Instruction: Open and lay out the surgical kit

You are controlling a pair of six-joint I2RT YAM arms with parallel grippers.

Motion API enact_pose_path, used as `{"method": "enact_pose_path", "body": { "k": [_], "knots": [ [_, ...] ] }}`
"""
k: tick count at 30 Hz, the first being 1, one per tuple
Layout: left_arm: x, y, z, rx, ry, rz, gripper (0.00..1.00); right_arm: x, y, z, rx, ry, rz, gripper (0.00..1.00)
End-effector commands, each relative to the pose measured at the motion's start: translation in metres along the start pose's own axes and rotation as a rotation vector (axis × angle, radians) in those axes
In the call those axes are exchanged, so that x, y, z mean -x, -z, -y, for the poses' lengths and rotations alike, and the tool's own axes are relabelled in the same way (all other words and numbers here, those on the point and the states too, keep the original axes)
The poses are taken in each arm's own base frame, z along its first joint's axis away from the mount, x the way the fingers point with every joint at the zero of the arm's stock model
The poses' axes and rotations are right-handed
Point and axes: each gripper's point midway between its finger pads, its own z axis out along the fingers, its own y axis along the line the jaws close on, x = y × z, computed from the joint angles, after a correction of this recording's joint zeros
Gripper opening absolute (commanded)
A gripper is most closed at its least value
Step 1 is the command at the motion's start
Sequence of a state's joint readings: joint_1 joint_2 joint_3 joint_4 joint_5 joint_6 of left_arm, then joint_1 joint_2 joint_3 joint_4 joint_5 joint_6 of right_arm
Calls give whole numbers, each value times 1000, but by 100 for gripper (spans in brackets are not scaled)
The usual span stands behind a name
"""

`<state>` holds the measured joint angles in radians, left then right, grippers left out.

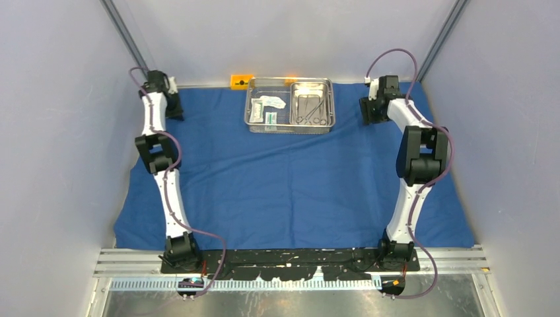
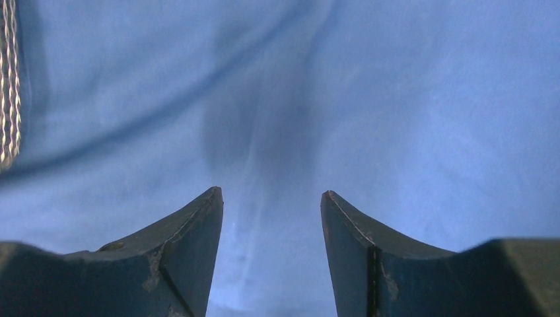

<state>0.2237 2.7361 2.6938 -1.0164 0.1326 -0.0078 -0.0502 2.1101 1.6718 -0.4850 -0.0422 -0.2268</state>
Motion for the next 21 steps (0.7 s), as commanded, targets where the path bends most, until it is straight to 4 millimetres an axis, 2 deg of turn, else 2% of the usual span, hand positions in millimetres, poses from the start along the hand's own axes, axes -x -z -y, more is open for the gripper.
{"method": "enact_pose_path", "body": {
  "k": [1,6,11,14,17,21],
  "knots": [
    [-66,-11,-53,77,103,-205,0,-13,43,-1,45,65,-25,62],
    [-49,6,-38,5,110,-104,0,-60,61,-22,140,86,-109,65],
    [-30,18,-26,-52,123,-35,28,-102,80,-40,219,105,-192,69],
    [-21,26,-20,-75,126,-8,44,-125,84,-45,235,117,-235,70],
    [-14,38,-15,-102,122,19,53,-147,83,-44,224,133,-285,60],
    [-12,53,-9,-119,106,45,59,-170,85,-43,210,150,-337,36]
  ]
}}
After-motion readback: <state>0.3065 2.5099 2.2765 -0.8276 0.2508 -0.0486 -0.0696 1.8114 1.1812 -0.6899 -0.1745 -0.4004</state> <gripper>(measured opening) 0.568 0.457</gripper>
